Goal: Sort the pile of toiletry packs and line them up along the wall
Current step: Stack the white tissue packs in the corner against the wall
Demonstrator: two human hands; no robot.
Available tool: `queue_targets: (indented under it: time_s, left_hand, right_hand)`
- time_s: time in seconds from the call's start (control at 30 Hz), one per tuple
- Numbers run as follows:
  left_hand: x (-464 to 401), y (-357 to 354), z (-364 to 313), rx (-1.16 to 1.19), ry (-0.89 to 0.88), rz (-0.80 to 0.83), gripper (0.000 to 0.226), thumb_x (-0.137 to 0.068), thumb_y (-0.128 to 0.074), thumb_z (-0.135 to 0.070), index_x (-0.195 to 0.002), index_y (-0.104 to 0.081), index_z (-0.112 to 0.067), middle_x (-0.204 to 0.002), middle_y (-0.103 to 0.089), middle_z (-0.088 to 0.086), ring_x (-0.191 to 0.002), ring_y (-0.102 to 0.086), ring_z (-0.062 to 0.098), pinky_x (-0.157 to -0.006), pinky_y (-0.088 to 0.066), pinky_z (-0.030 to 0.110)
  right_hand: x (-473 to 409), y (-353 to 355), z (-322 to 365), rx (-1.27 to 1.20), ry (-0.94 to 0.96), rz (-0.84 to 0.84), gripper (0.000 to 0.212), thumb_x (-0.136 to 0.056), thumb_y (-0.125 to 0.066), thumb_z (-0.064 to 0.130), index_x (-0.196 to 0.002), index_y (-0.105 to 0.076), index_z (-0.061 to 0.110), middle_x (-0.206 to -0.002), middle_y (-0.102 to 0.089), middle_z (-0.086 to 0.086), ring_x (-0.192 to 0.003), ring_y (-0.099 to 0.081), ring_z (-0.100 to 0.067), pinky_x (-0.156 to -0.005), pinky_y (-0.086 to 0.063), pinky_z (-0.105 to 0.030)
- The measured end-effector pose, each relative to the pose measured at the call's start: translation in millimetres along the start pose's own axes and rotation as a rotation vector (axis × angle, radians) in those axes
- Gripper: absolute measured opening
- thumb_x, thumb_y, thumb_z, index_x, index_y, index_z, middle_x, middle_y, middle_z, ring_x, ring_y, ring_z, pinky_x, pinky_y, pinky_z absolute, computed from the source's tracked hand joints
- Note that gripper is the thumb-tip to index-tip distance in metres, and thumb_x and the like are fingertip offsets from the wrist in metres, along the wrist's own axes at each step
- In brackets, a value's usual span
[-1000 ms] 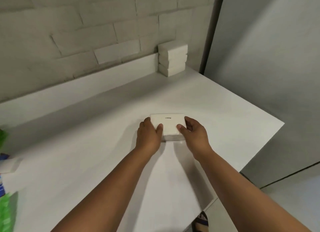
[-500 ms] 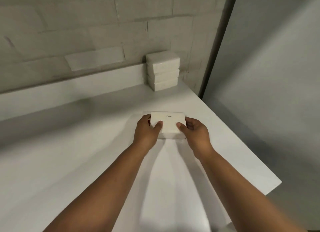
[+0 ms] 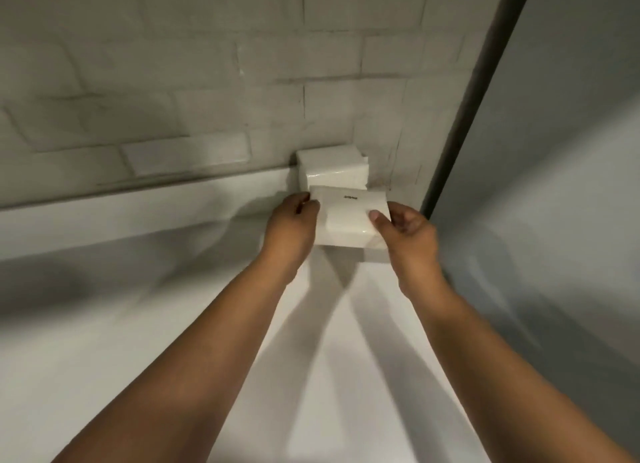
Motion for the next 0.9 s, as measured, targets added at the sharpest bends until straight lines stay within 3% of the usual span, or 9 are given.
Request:
queue_targets:
  time_s: [0.1, 0.23, 0.33, 0.53, 0.7, 0.8, 0.9]
  left_hand:
    - [-32.4, 3.9, -25.0, -0.002, -0.032, -0.002, 0.017, -0.089, -0.050, -0.024, -0.094, -0.066, -0.030, -0.091, -0.063, -0.006, -0.094, -0.062, 0.023, -0.088, -0.050, 0.040]
    - [-67.7, 8.8, -42.1, 0.120, -0.008, 0.029, 0.011, -0.070, -0.057, -0.028, -0.072, -0.065, -0.021, -0.083, -0.065, 0.013, -0.077, -0.061, 0.024, -0.081, -0.050, 0.043]
    - [-88.9, 8.5, -47.2, 0.152, 0.003, 0.029, 0.007, -0.076, -0.060, -0.019, -0.076, -0.064, -0.012, -0.087, -0.062, 0.025, -0.079, -0.057, 0.026, -0.082, -0.050, 0.047]
    - [-119.9, 1.2, -42.4, 0.201, 0.056, 0.031, 0.018, -0.086, -0.057, -0.007, -0.072, -0.062, -0.015, -0.089, -0.060, 0.019, -0.082, -0.056, 0.028, -0.079, -0.049, 0.044]
    - [-132.1, 2.3, -33.6, 0.197, 0.069, -0.003, 0.014, -0.083, -0.062, -0.015, -0.071, -0.065, -0.020, -0.097, -0.065, 0.024, -0.088, -0.062, 0.030, -0.091, -0.049, 0.051]
    - [-135.1, 1.8, -28.4, 0.209, 0.074, -0.006, 0.016, -0.085, -0.060, -0.015, -0.070, -0.066, -0.022, -0.093, -0.065, 0.017, -0.087, -0.062, 0.028, -0.092, -0.049, 0.050]
    - [-136.4, 0.6, -26.5, 0.229, 0.072, -0.006, 0.016, -0.086, -0.060, -0.015, -0.071, -0.064, -0.021, -0.091, -0.063, 0.015, -0.086, -0.060, 0.026, -0.093, -0.048, 0.050]
  right_hand:
    - [-38.7, -7.7, 24.1, 0.085, 0.108, 0.002, 0.020, -0.084, -0.072, 0.028, -0.102, -0.068, 0.022, -0.099, -0.072, 0.005, -0.093, -0.069, -0.012, -0.085, -0.055, -0.031]
    - [-82.9, -21.3, 41.5, 0.187, 0.184, -0.034, 0.036, -0.083, -0.072, 0.034, -0.112, -0.066, 0.014, -0.100, -0.071, 0.003, -0.089, -0.067, -0.008, -0.077, -0.053, -0.017]
    - [-110.4, -31.3, 45.0, 0.168, 0.151, -0.027, 0.036, -0.082, -0.073, 0.033, -0.113, -0.066, 0.016, -0.099, -0.070, 0.004, -0.091, -0.066, -0.010, -0.085, -0.054, -0.026]
    - [-140.8, -43.5, 34.5, 0.198, 0.114, 0.021, 0.041, -0.084, -0.071, 0.032, -0.118, -0.064, 0.012, -0.103, -0.070, -0.001, -0.095, -0.065, -0.014, -0.090, -0.054, -0.032]
    - [-152.7, -52.1, 28.8, 0.221, 0.128, 0.062, 0.025, -0.085, -0.070, 0.032, -0.101, -0.070, 0.014, -0.089, -0.071, -0.006, -0.085, -0.067, -0.023, -0.082, -0.056, -0.037]
    - [-155.8, -55.3, 29.8, 0.253, 0.152, 0.075, 0.022, -0.086, -0.067, 0.034, -0.096, -0.070, 0.015, -0.085, -0.070, -0.005, -0.078, -0.064, -0.020, -0.072, -0.052, -0.029]
    - [-158.0, -57.2, 28.8, 0.264, 0.147, 0.092, 0.024, -0.086, -0.066, 0.035, -0.095, -0.070, 0.013, -0.084, -0.069, -0.006, -0.077, -0.061, -0.015, -0.071, -0.049, -0.025]
Point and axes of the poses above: each hand's wrist, its own x-axis away from the middle knuckle, its own y-axis out of the back of the hand, z = x × y, the point moved 2 cm from there along -x, towards the middle knuckle
